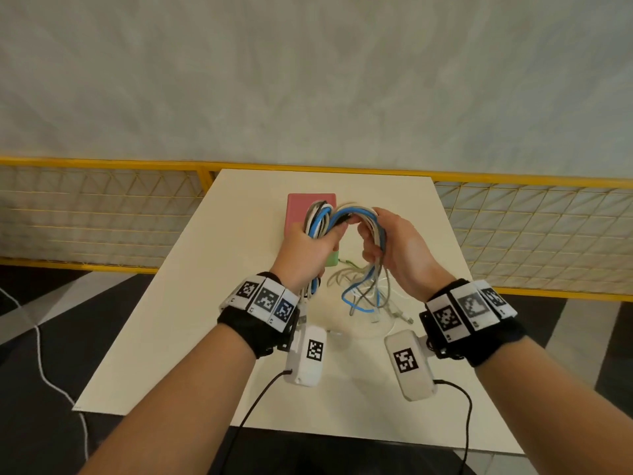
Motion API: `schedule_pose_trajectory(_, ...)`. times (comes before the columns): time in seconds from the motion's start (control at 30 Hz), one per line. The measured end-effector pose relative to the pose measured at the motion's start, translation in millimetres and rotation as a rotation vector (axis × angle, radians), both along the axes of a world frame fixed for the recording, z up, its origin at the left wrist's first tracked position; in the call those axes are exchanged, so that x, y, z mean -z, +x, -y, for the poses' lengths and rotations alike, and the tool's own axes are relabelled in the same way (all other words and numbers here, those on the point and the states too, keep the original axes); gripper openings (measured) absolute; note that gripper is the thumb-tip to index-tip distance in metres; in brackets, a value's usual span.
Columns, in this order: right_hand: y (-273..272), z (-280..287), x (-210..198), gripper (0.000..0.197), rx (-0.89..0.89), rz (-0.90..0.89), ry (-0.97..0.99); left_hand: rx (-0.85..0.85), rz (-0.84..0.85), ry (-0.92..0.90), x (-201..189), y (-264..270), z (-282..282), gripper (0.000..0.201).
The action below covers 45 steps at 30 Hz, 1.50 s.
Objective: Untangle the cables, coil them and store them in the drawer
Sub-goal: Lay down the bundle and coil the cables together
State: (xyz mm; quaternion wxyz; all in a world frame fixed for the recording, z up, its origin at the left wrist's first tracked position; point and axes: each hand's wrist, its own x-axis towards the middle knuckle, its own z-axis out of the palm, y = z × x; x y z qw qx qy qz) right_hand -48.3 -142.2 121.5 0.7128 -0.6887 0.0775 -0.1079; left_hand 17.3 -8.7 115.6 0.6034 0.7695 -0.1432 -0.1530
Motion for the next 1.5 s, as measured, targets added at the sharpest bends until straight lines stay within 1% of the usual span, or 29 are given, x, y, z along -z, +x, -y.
schedule_pose_trajectory(0.07, -1.4, -1.8, -1.2, 0.033, 0.019, 0.016, -0.04, 0.009, -0.041, -0.074, 0.6, 0.3, -0.4, 0.028)
schedule_pose_trajectory(0.13, -3.2, 0.8, -4.0, 0.031, 0.005, 0.011, -0.047, 0.068, -0.032, -0.14, 1.3, -0.4, -2.1, 0.034)
schedule_pose_trajectory(0.17, -4.2, 3.3, -4.8, 0.03, -0.023, 0.003, -0.04, 0.094, 0.0, -0.14, 1.7, -1.1, -2.8, 0.032)
schedule_pose_trajectory(0.23, -6.4, 7.2, -7.7, 0.028, -0.09, -0.019, -0.052, 0.154, 0.074, -0.127, -2.4, -5.2, -4.2, 0.01)
schedule_pose_trajectory(0.33, -8.0, 6.7, -16.1, 0.025, -0.145, -0.049, -0.103, 0.212, 0.11, -0.109, -0.7, -4.8, -4.2, 0.016)
schedule_pose_trajectory(0.43, -5.3, 4.2, -22.0, 0.024, -0.157, -0.055, -0.144, 0.2, 0.131, -0.06, 4.0, -1.0, -2.0, 0.024)
schedule_pose_trajectory(0.47, -4.2, 3.0, -22.8, 0.024, -0.153, -0.056, -0.15, 0.186, 0.127, -0.054, 4.7, -0.3, -1.5, 0.024)
schedule_pose_trajectory(0.57, -0.1, -1.5, -23.0, 0.026, -0.135, -0.023, -0.18, 0.115, 0.133, -0.101, 5.3, 0.6, -0.7, 0.014)
schedule_pose_trajectory(0.63, 0.8, -3.7, -23.1, 0.028, -0.141, 0.031, -0.32, 0.065, 0.122, -0.143, 4.8, -0.4, -0.2, 0.014)
schedule_pose_trajectory(0.7, 1.7, -1.8, -17.5, 0.037, -0.113, 0.017, -0.522, 0.009, 0.081, -0.151, 2.6, -0.1, -0.4, 0.016)
schedule_pose_trajectory(0.73, 1.8, -0.7, -12.3, 0.047, -0.105, -0.026, -0.571, -0.009, 0.056, -0.154, 0.9, 1.2, -1.1, 0.016)
schedule_pose_trajectory(0.77, 1.8, -0.5, -5.9, 0.061, -0.118, -0.072, -0.582, -0.022, 0.032, -0.159, -0.1, 3.5, -1.4, 0.017)
schedule_pose_trajectory(0.83, 1.9, -4.7, 6.1, 0.081, -0.207, -0.113, -0.51, -0.022, 0.002, -0.202, -3.2, 6.2, -0.7, 0.021)
schedule_pose_trajectory(0.9, 4.1, -11.2, 16.2, 0.088, -0.298, -0.08, -0.455, -0.019, -0.004, -0.23, -5.1, 7.8, 1.2, 0.023)
schedule_pose_trajectory(0.93, 5.2, -14.8, 18.6, 0.082, -0.298, -0.052, -0.474, -0.028, -0.001, -0.245, -5.8, 8.1, 2.4, 0.025)
schedule_pose_trajectory(1.0, 10.3, -20.0, 19.9, 0.058, -0.227, 0.036, -0.585, -0.048, 0.029, -0.307, -8.9, 7.3, 4.1, 0.016)
schedule_pose_trajectory(1.03, 13.5, -20.9, 20.5, 0.05, -0.206, 0.068, -0.647, -0.071, 0.044, -0.333, -11.2, 7.9, 4.4, 0.022)
schedule_pose_trajectory(1.07, 16.9, -20.7, 22.3, 0.047, -0.21, 0.076, -0.706, -0.102, 0.045, -0.363, -13.6, 10.0, 4.0, 0.025)
schedule_pose_trajectory(1.13, 22.3, -15.3, 32.5, 0.043, -0.264, 0.051, -0.797, -0.163, 0.015, -0.443, -21.2, 13.5, 0.7, 0.023)
schedule_pose_trajectory(1.17, 24.3, -11.0, 40.7, 0.036, -0.287, 0.016, -0.823, -0.19, -0.001, -0.468, -24.1, 16.3, -1.2, 0.026)
schedule_pose_trajectory(1.23, 26.3, -3.1, 52.9, 0.021, -0.317, -0.109, -0.874, -0.222, 0.006, -0.481, -26.8, 21.9, -4.7, 0.039)
schedule_pose_trajectory(1.27, 27.3, -1.1, 55.3, 0.02, -0.334, -0.17, -0.91, -0.233, 0.022, -0.474, -26.7, 23.0, -6.0, 0.041)
schedule_pose_trajectory(1.3, 28.4, -0.3, 55.1, 0.021, -0.355, -0.21, -0.937, -0.242, 0.033, -0.463, -25.4, 23.1, -6.6, 0.039)
schedule_pose_trajectory(1.33, 30.0, -2.7, 51.3, 0.025, -0.361, -0.209, -0.94, -0.245, 0.039, -0.448, -24.0, 22.3, -6.4, 0.035)
schedule_pose_trajectory(1.4, 33.6, -12.8, 37.0, 0.043, -0.339, -0.115, -0.875, -0.223, 0.061, -0.42, -22.0, 19.8, -4.5, 0.037)
schedule_pose_trajectory(1.43, 36.1, -18.4, 29.6, 0.048, -0.313, -0.055, -0.812, -0.203, 0.076, -0.406, -20.7, 18.8, -3.6, 0.04)
schedule_pose_trajectory(1.47, 38.4, -23.8, 23.2, 0.047, -0.294, -0.024, -0.744, -0.18, 0.092, -0.391, -21.1, 18.3, -3.2, 0.041)
schedule_pose_trajectory(1.5, 40.2, -28.5, 18.6, 0.041, -0.283, -0.01, -0.684, -0.15, 0.106, -0.383, -23.4, 17.9, -3.6, 0.041)
